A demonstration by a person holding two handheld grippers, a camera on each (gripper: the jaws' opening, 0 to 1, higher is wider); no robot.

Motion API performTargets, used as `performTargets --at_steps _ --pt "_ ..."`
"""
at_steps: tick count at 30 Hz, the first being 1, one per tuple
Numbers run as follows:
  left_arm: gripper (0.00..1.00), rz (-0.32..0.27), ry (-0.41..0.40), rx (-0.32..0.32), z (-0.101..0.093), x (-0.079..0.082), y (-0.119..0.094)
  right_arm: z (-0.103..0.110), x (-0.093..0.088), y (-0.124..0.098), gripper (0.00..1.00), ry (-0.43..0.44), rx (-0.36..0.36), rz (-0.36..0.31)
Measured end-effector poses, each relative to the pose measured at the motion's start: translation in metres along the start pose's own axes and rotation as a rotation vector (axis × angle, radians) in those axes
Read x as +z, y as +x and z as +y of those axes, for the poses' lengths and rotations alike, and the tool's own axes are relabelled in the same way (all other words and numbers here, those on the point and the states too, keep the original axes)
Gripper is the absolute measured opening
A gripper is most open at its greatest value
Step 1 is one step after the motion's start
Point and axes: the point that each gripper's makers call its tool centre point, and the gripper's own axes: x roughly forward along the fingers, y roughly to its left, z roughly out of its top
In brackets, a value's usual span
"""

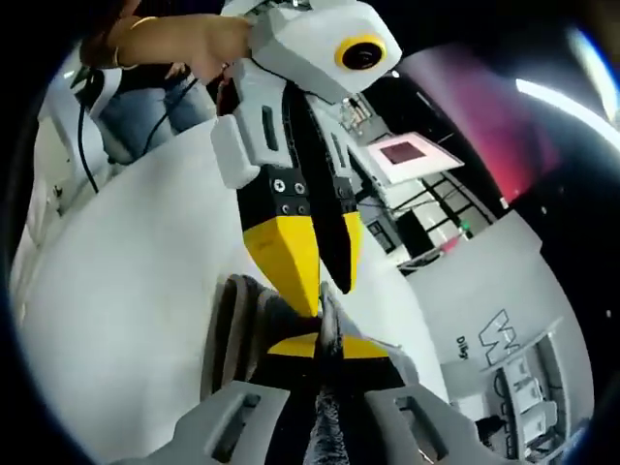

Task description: Open the folded towel by lifting each exposed corner and separating the folded layers until the towel lies flat within the target outline without major curled edges

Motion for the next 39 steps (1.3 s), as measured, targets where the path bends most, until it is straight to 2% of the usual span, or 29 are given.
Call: performTargets --at_steps 3,5,7,8,10,13,15,16,17,22,25,26,27,30,33,34,35,39 --pt "0.24 -0.014 -0.029 -0.008 0.004 0.002 0.002 -0.006 0.001 -0.003 0.0 0.014 -0.022 -0.01" --pt "0.32 -0.028 -0.054 -0.007 0.008 0.003 0.004 -0.011 0.0 -0.005 0.0 0.017 -0.038 -0.008" --pt "0.42 -0.035 -0.067 0.033 0.021 0.003 0.008 -0.015 -0.001 -0.007 0.0 0.022 -0.058 -0.007" --pt "0.43 -0.042 -0.074 0.042 0.026 0.005 0.009 -0.018 -0.001 -0.009 0.0 0.025 -0.072 -0.008" --pt "0.42 -0.055 -0.093 0.039 0.03 0.01 0.011 -0.022 0.0 -0.011 0.0 0.038 -0.097 -0.013" --pt "0.41 -0.091 -0.135 0.003 0.029 0.018 0.015 -0.031 0.0 -0.016 0.0 0.063 -0.137 -0.025" --pt "0.4 -0.075 -0.133 -0.013 0.028 0.017 0.02 -0.037 -0.002 -0.019 0.0 0.084 -0.16 -0.028" --pt "0.39 -0.034 -0.068 -0.031 0.026 0.011 0.023 -0.039 -0.003 -0.02 0.0 0.089 -0.166 -0.029" --pt "0.4 -0.027 -0.056 -0.032 0.026 0.01 0.023 -0.041 -0.004 -0.022 0.0 0.096 -0.17 -0.029" --pt "0.42 -0.026 -0.08 -0.038 0.028 0.011 0.03 -0.042 -0.005 -0.025 0.0 0.105 -0.181 -0.025" --pt "0.42 -0.061 -0.171 -0.044 0.03 0.015 0.032 -0.043 -0.005 -0.026 0.0 0.106 -0.189 -0.027" --pt "0.42 -0.04 -0.228 -0.026 0.036 0.011 0.034 -0.043 -0.006 -0.026 0.0 0.092 -0.195 -0.017" --pt "0.43 -0.04 -0.212 -0.027 0.039 0.011 0.035 -0.042 -0.008 -0.025 0.0 0.084 -0.198 -0.011" --pt "0.43 -0.037 -0.242 -0.024 0.047 0.011 0.038 -0.042 -0.007 -0.026 0.0 0.076 -0.205 -0.008" --pt "0.42 -0.059 -0.325 -0.086 0.044 0.016 0.042 -0.043 -0.005 -0.027 0.0 0.067 -0.218 -0.008" --pt "0.41 -0.058 -0.328 -0.093 0.044 0.016 0.043 -0.044 -0.005 -0.028 0.0 0.063 -0.224 -0.007" --pt "0.4 -0.048 -0.359 -0.132 0.039 0.015 0.047 -0.046 -0.006 -0.03 0.0 0.047 -0.234 0.002" --pt "0.4 -0.047 -0.412 -0.175 0.035 0.014 0.055 -0.047 -0.004 -0.034 0.0 0.037 -0.251 0.0"
